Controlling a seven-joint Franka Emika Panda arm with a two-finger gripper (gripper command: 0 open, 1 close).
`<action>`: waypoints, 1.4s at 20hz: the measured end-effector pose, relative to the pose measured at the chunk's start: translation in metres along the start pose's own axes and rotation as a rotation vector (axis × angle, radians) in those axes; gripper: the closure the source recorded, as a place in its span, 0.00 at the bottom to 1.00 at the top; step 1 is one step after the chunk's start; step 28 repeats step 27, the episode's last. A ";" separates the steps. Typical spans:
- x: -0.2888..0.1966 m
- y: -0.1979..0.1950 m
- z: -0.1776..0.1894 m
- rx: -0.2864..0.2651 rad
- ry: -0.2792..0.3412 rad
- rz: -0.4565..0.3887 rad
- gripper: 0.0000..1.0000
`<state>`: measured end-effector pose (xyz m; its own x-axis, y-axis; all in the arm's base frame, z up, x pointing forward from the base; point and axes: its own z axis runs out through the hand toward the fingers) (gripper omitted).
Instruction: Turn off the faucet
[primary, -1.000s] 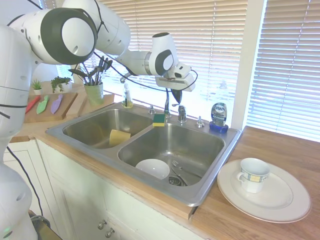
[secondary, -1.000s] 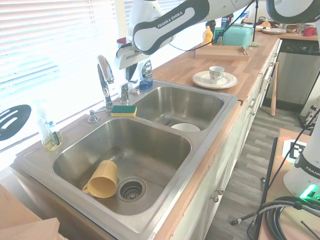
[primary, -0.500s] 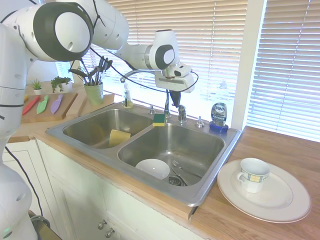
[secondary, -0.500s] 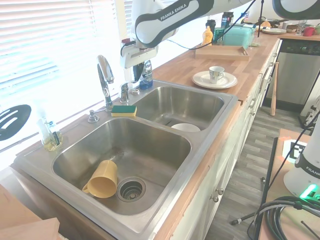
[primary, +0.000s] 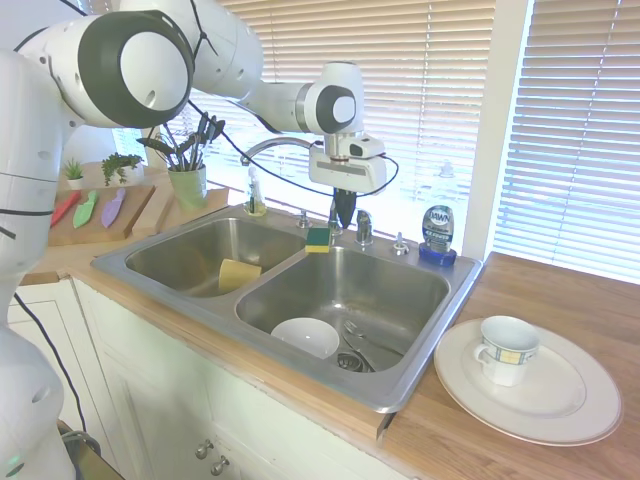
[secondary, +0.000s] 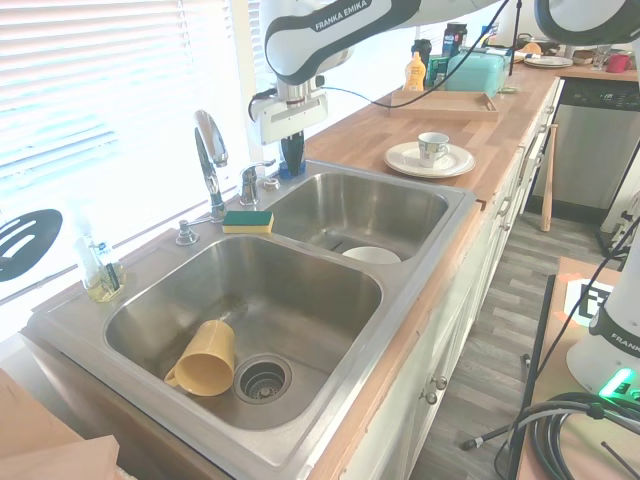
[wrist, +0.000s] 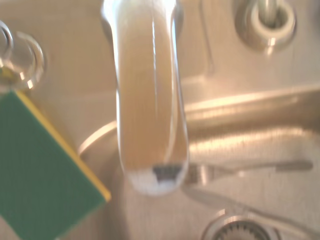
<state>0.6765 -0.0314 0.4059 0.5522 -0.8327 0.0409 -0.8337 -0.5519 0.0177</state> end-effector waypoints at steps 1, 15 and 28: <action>-0.004 0.004 0.001 -0.007 -0.007 -0.001 1.00; -0.099 0.098 -0.006 -0.005 -0.046 0.003 1.00; -0.139 0.141 0.001 -0.003 -0.045 0.001 0.00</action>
